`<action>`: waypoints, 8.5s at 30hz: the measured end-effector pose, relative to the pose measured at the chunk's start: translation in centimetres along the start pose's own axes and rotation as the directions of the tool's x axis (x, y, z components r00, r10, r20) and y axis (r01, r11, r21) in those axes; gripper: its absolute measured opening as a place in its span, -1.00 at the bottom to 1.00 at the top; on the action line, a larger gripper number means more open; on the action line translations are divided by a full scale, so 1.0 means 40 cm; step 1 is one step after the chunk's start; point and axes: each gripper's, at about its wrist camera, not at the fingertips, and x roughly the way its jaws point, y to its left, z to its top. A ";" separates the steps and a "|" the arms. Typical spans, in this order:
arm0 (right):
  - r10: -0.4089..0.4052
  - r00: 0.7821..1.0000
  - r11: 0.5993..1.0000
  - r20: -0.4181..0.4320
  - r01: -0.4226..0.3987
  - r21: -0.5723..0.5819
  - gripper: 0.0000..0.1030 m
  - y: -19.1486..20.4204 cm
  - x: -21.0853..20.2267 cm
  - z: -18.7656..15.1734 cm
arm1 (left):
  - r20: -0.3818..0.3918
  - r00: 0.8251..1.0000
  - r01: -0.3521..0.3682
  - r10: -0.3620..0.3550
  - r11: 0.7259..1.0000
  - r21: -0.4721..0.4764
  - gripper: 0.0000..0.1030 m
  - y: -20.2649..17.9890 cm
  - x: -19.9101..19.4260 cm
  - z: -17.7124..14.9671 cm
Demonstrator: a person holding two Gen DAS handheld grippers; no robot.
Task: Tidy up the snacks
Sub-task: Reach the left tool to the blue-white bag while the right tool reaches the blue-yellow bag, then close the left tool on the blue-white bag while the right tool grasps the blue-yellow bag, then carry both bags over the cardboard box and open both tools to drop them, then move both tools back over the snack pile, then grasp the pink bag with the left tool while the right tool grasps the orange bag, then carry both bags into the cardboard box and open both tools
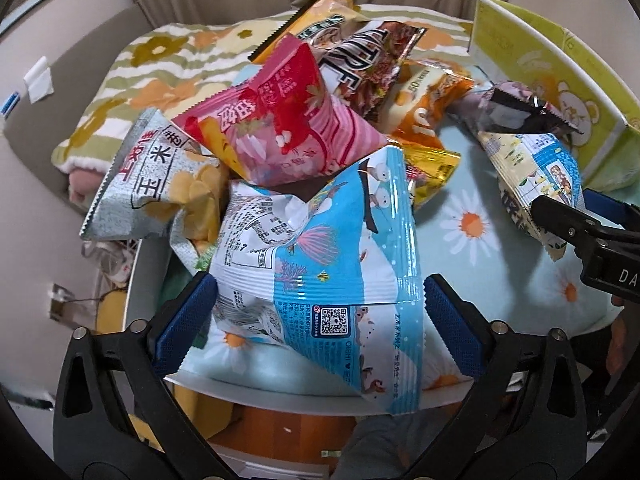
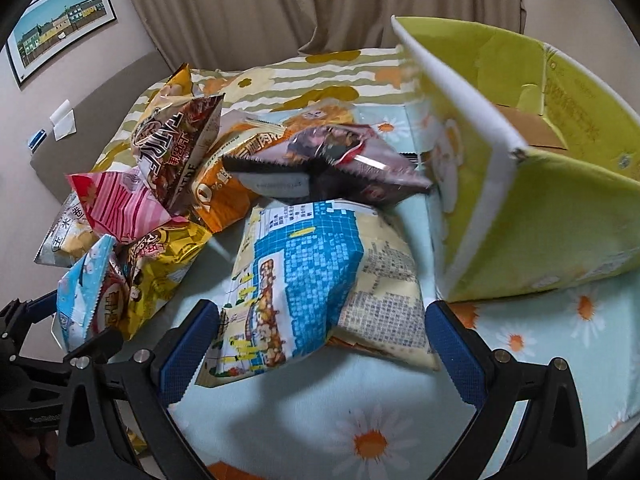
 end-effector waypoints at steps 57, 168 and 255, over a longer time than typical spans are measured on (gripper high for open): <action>-0.034 0.964 0.999 0.264 0.030 0.019 0.33 -0.088 -0.415 0.145 | 0.328 0.918 0.206 -0.221 0.975 0.081 0.16 -0.119 -0.395 0.249; 0.371 0.874 0.832 -0.315 -0.464 -0.306 0.99 0.278 0.165 0.431 | 0.122 0.979 0.202 -0.162 0.827 -0.524 0.93 0.140 0.077 0.175; 0.017 0.993 0.989 0.115 -0.034 0.147 0.41 -0.490 -0.298 0.509 | 0.238 0.802 0.544 -0.548 0.834 0.089 0.09 -0.460 -0.171 0.701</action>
